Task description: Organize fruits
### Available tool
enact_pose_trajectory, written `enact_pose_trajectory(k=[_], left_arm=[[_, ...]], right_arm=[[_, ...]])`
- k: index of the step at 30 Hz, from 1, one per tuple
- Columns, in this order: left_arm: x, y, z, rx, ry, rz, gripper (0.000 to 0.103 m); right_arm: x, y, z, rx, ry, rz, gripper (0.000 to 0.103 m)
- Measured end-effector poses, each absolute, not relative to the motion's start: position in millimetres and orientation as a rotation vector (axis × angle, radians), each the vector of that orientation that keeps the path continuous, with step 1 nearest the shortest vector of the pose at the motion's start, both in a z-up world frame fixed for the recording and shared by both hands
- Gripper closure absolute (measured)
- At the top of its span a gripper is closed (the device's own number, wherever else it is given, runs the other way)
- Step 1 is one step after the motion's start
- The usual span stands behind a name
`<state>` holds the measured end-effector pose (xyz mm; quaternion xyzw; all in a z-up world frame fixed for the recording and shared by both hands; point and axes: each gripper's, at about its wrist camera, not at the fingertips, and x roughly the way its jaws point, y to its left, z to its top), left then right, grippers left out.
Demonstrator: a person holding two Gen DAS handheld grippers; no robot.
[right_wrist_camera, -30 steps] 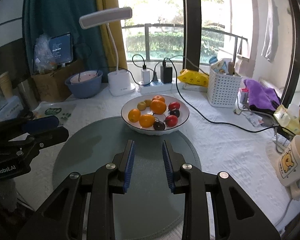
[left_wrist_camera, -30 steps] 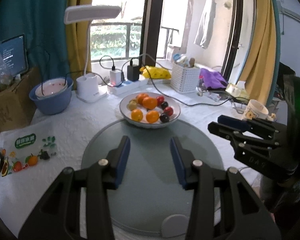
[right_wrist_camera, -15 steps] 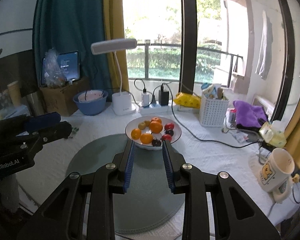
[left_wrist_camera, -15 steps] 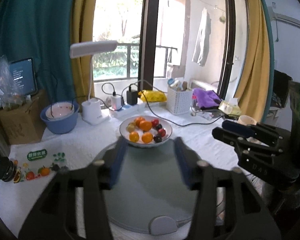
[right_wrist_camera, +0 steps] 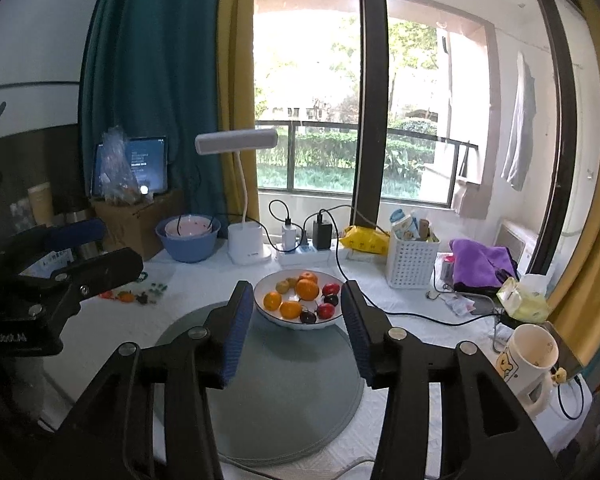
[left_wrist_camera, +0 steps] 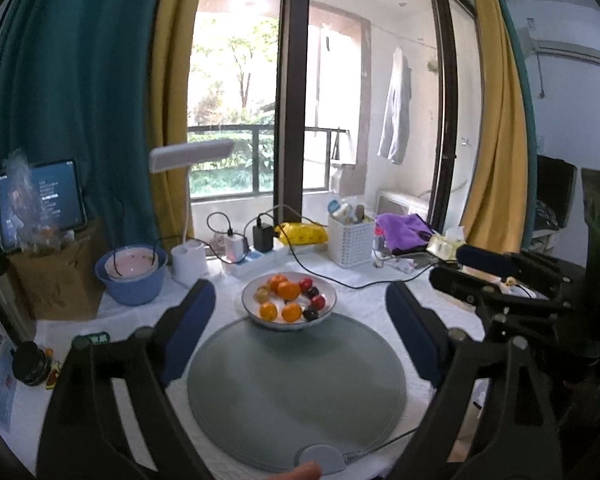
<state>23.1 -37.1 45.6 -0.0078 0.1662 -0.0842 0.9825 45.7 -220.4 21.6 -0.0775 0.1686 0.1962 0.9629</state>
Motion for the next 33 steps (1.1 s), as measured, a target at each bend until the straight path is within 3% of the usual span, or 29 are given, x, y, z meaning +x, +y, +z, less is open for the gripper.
enact_pose_trajectory(k=[16,33], left_arm=[[-14,-43,62,0.056,0.239,-0.104,0.01],[-19,-34,61,-0.016,0.253,-0.142,0.01]], right_arm=[[13,-234,40,-0.112,0.279,0.367,0.054],[12,-233,41,-0.113,0.285,0.374,0.054]])
